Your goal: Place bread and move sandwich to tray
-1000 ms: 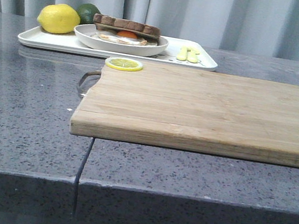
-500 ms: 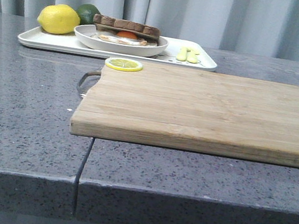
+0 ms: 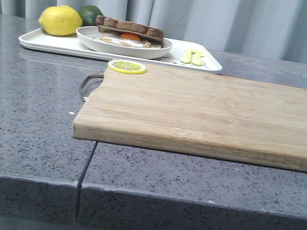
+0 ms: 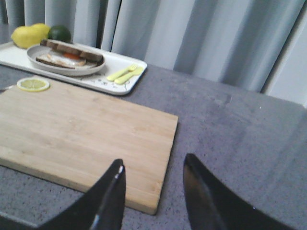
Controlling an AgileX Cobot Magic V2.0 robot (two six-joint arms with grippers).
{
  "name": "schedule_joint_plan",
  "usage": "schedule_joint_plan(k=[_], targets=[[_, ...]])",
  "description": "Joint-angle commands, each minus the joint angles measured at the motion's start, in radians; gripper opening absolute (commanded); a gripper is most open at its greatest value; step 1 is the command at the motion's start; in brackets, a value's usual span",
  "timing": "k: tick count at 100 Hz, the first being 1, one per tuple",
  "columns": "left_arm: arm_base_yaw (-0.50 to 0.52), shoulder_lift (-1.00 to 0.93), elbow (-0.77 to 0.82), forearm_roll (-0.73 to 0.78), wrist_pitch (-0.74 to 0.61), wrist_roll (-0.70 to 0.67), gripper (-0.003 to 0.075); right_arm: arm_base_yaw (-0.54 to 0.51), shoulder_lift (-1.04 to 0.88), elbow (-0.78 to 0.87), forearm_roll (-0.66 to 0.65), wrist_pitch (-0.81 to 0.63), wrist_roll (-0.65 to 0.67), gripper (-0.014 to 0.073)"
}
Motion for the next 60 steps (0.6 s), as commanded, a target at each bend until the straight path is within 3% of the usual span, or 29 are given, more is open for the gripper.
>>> schedule_joint_plan(k=[1, 23, 30, 49, 60], targets=[[0.001, -0.025, -0.014, -0.007, -0.001, 0.001, 0.0243, -0.005, -0.011, -0.001, -0.011, -0.073, 0.0, 0.0302], [0.001, -0.034, -0.009, -0.007, 0.051, 0.001, 0.0239, -0.005, -0.011, 0.002, -0.011, -0.14, 0.0, 0.0298], [0.001, -0.034, -0.009, -0.007, 0.044, 0.001, 0.0204, -0.005, -0.011, 0.002, -0.011, -0.14, 0.0, 0.027], [0.001, -0.034, -0.009, -0.007, 0.038, 0.001, -0.0013, -0.005, -0.011, 0.002, -0.011, -0.14, 0.0, 0.0048], [0.001, -0.034, -0.009, -0.007, 0.038, 0.001, -0.0019, -0.005, -0.011, 0.002, -0.005, -0.139, 0.0, -0.0096]])
